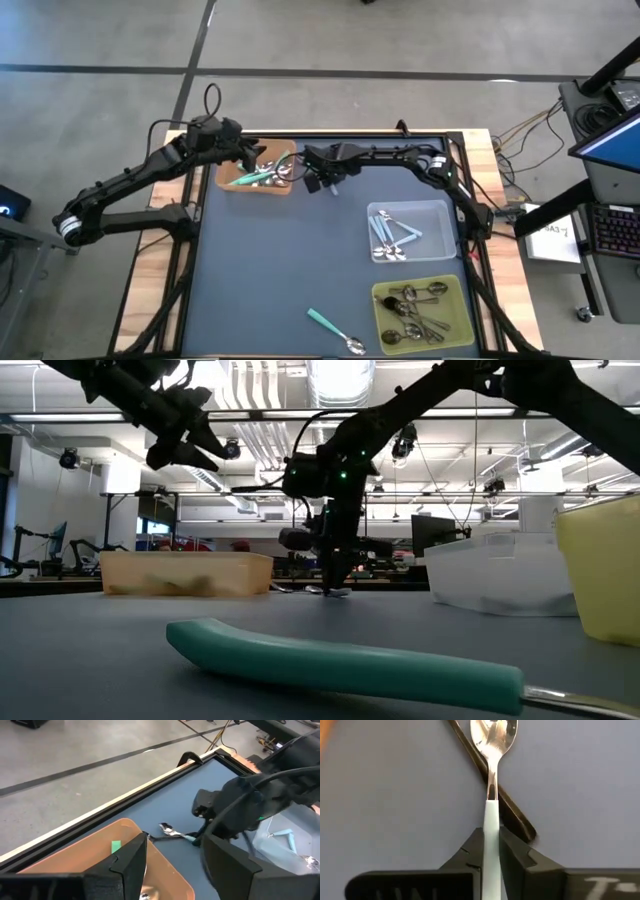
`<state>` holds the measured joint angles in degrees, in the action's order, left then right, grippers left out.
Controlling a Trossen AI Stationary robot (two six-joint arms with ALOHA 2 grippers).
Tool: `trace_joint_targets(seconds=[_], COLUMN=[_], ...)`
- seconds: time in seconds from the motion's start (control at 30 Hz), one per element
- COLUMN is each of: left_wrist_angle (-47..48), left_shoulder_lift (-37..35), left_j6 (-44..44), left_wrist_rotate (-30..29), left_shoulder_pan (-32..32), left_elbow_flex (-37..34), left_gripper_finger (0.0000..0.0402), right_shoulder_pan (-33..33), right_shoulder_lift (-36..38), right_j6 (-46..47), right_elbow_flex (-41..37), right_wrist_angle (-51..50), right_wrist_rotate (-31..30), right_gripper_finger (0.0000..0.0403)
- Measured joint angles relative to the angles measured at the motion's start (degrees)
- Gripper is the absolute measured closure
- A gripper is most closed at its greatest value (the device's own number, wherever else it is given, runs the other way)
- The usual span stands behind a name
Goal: Sort silverware by color (type)
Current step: Put the white spoon into the transparent bin
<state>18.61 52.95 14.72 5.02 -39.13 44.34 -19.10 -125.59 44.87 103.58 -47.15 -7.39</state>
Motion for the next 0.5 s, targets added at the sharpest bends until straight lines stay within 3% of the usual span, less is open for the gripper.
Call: trace_joint_targets(seconds=[0.3, 0.5], left_wrist_angle=[1.26, 2.7], left_shoulder_lift=[0.0, 0.02], left_j6=[-0.8, -2.23], left_wrist_rotate=[0.02, 0.02], left_shoulder_pan=[0.0, 0.01], left_elbow_flex=[0.0, 0.0], left_gripper_finger=[0.0223, 0.0223], right_shoulder_pan=[3.87, 9.6], right_shoulder_lift=[12.44, 20.11], right_j6=[-8.5, -11.02], right_elbow_flex=[0.07, -0.21], right_wrist_angle=[-6.32, -22.22], right_wrist_rotate=[-0.08, 0.18], right_gripper_finger=[0.0378, 0.0378])
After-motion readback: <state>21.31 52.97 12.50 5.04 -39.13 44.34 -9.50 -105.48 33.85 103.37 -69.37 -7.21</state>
